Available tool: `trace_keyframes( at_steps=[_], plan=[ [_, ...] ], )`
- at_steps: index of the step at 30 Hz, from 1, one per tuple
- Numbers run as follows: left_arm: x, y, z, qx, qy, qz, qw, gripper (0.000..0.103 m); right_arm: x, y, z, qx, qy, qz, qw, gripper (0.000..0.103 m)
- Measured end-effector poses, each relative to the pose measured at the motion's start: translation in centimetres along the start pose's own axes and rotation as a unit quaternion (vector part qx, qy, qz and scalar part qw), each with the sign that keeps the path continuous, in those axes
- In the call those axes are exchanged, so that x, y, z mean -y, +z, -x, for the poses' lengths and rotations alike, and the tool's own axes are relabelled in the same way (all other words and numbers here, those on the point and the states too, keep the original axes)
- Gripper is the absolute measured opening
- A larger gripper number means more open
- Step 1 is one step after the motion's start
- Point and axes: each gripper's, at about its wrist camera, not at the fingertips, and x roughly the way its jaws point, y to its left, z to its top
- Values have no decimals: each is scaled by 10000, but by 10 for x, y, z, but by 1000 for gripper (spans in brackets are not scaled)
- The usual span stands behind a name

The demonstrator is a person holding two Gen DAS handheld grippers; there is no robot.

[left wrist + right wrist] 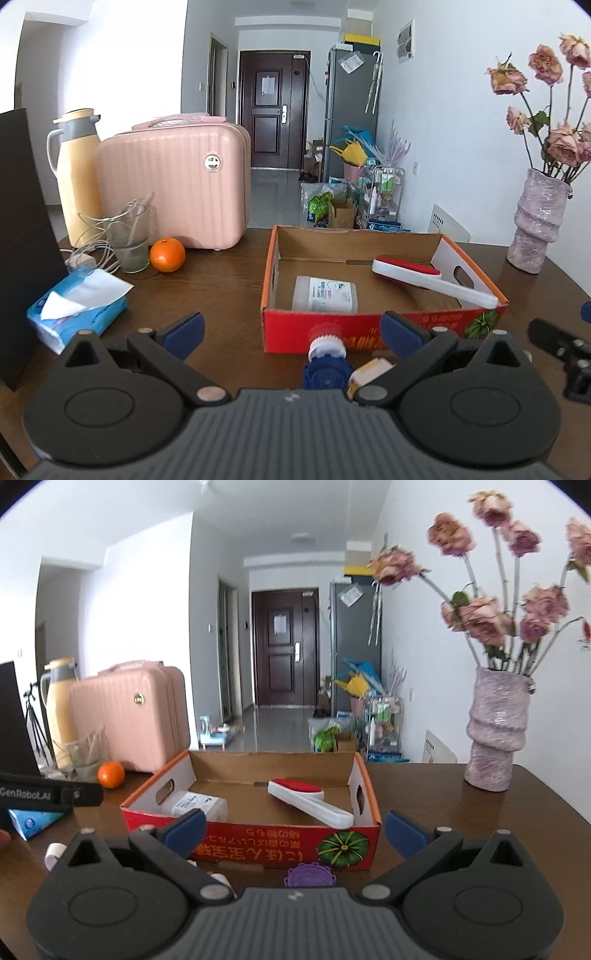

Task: Organize rigid objects
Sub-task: 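Move the right tool to the green spray bottle and close on it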

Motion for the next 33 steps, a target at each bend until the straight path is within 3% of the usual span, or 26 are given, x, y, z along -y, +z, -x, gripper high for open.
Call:
trace_keyframes(
  at_steps=[8,18,28,33],
  plan=[
    [-23,-29,31,95,-10,-49,9999,103,9,-29,48,212,161,-33,9996,103],
    [-52,-59,31,8,-86,82,9999,103,20,-60,60,-150,113,-387,9991,103],
    [-66,-63,12,-146,58,126,9998,103,25,-64,12,-599,-544,-169,9966,101],
    [-79,-65,-1,-326,294,283,9986,103,33,-64,-43,-1139,-896,-288,9890,86]
  ],
)
